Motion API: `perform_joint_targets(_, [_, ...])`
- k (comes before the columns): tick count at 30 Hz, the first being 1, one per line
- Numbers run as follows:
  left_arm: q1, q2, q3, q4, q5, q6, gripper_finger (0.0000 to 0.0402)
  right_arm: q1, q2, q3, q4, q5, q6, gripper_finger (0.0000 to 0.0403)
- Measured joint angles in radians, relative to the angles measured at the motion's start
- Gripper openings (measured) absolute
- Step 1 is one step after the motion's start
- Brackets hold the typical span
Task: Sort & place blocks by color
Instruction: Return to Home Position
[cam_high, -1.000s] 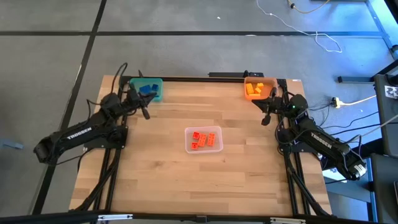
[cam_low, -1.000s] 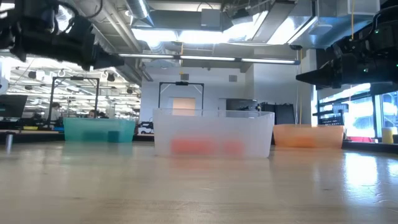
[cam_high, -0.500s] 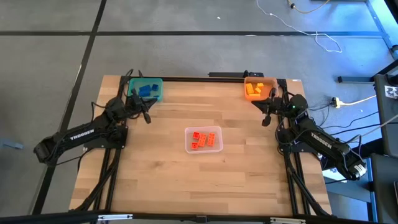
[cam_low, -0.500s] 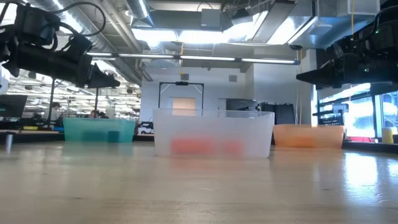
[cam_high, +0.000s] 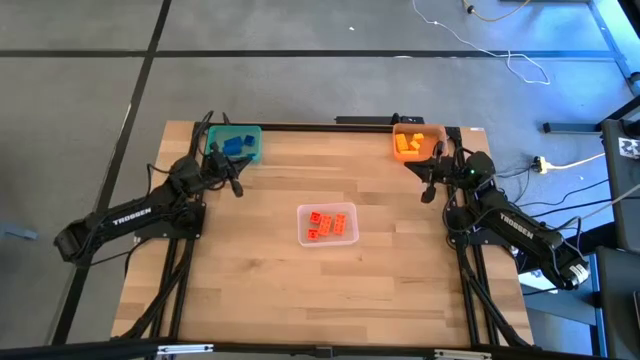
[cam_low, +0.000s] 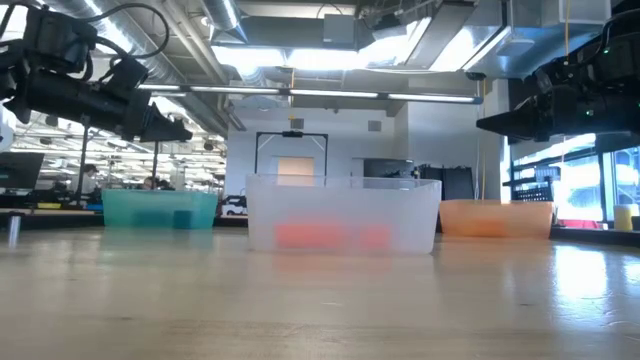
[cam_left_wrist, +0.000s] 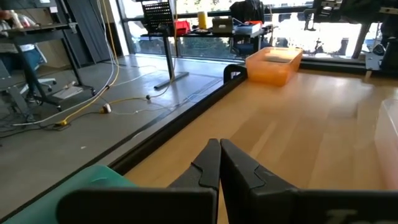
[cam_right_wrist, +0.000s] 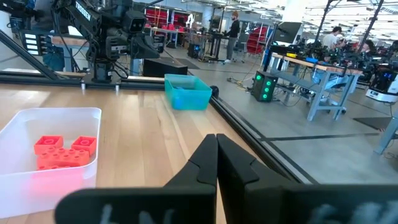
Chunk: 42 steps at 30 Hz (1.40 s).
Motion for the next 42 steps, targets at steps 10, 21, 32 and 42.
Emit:
perform_joint_targets(10, [0.000, -0.002, 0.000, -0.001, 0.000, 0.000, 0.0000, 0.004, -0.064, 0.000, -0.030, 0.001, 0.000, 0.0001])
perform_joint_targets(21, [-0.107, -0.210, 0.000, -0.002, -0.040, 0.001, 0.0000, 0.230, -0.302, 0.000, -0.048, 0.000, 0.000, 0.0001])
perform_joint_targets(32, [-0.297, -0.420, 0.000, 0.022, -0.036, 0.001, 0.0000, 0.538, -0.342, 0.001, -0.050, 0.000, 0.000, 0.0001])
perform_joint_targets(42, [-0.333, -0.420, 0.000, 0.032, -0.025, 0.001, 0.0000, 0.614, -0.346, 0.001, -0.050, 0.000, 0.000, 0.0001])
